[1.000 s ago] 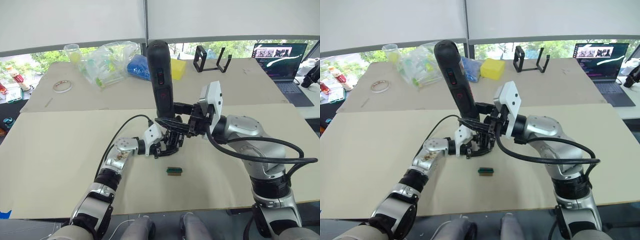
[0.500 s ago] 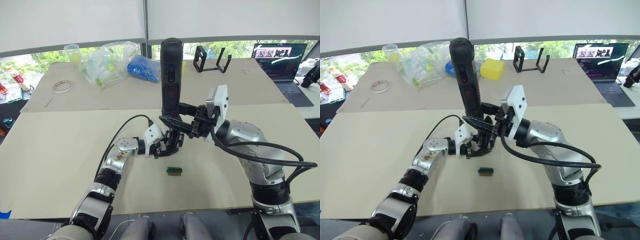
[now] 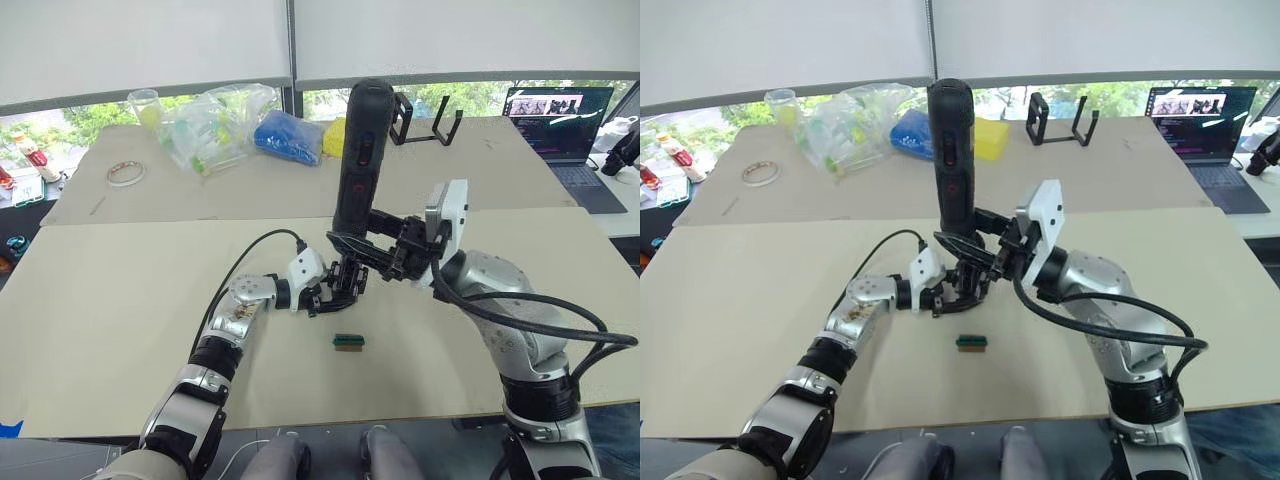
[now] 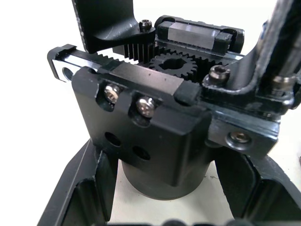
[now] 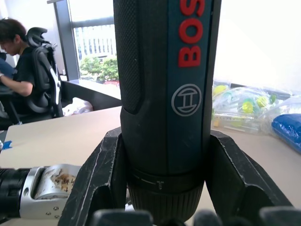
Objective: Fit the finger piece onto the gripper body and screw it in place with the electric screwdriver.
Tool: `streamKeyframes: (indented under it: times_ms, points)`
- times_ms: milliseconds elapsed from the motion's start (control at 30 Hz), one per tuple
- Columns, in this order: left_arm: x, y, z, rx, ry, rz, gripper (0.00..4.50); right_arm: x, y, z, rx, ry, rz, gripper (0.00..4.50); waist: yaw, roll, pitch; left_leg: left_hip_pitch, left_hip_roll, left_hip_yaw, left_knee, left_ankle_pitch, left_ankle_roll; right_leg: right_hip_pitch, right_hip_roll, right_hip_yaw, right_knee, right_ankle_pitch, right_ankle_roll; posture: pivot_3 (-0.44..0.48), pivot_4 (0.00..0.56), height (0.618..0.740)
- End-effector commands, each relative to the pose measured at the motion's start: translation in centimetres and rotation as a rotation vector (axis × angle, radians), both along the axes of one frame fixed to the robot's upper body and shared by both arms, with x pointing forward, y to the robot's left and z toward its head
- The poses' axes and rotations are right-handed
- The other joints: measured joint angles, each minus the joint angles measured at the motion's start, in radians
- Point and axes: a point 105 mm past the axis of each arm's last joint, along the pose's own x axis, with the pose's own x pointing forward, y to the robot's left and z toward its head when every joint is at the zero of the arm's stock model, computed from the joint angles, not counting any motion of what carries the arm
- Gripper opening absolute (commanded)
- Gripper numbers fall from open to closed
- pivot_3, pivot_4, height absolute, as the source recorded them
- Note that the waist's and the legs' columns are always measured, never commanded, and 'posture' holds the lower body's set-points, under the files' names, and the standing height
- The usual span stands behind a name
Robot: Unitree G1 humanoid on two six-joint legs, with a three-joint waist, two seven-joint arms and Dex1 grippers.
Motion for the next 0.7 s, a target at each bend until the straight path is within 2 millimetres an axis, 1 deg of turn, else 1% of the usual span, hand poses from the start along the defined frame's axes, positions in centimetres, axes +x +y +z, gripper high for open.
streamKeyframes:
  times_ms: [33,200,367,500,700]
  points:
    - [0.5,-0.2,1.8,-0.035,-0.054,-0.004,2.45,0.5,-0.4,-2.4,-0.084,0.069,-0.012,1.91,0.000,0.000,0.000,0.001,0.000,0.000,0.000,0.000,0.000,0.001,0.000,0.000,0.000,0.000,0.000,0.000,0.150,0.740]
    - [0.6,-0.1,1.9,-0.036,-0.057,-0.001,2.45,0.6,-0.2,-2.8,-0.104,0.094,0.017,1.91,0.000,0.000,0.000,0.006,0.000,0.000,-0.002,0.000,0.000,0.007,0.000,0.000,-0.002,0.000,0.000,0.000,0.150,0.740]
    - [0.7,0.0,2.0,-0.036,-0.060,0.003,2.45,1.9,-0.2,-3.3,-0.120,0.126,-0.013,1.91,0.000,0.000,0.000,0.007,0.000,0.000,-0.002,0.000,0.000,0.008,0.000,0.001,-0.002,0.000,0.000,0.000,0.150,0.740]
    - [0.8,0.1,2.1,-0.036,-0.062,0.008,2.45,2.6,-0.5,-4.2,-0.146,0.158,-0.037,1.91,0.000,0.000,0.000,0.008,0.000,0.000,-0.002,0.000,0.000,0.008,0.000,0.001,-0.002,0.000,0.000,0.000,0.150,0.740]
    - [0.8,0.1,2.1,-0.037,-0.062,0.013,2.45,3.0,-0.9,-4.7,-0.171,0.158,-0.052,1.91,-0.001,0.000,-0.001,0.010,0.001,0.000,-0.002,0.000,0.000,0.010,0.000,0.001,-0.002,0.000,0.000,0.000,0.150,0.740]
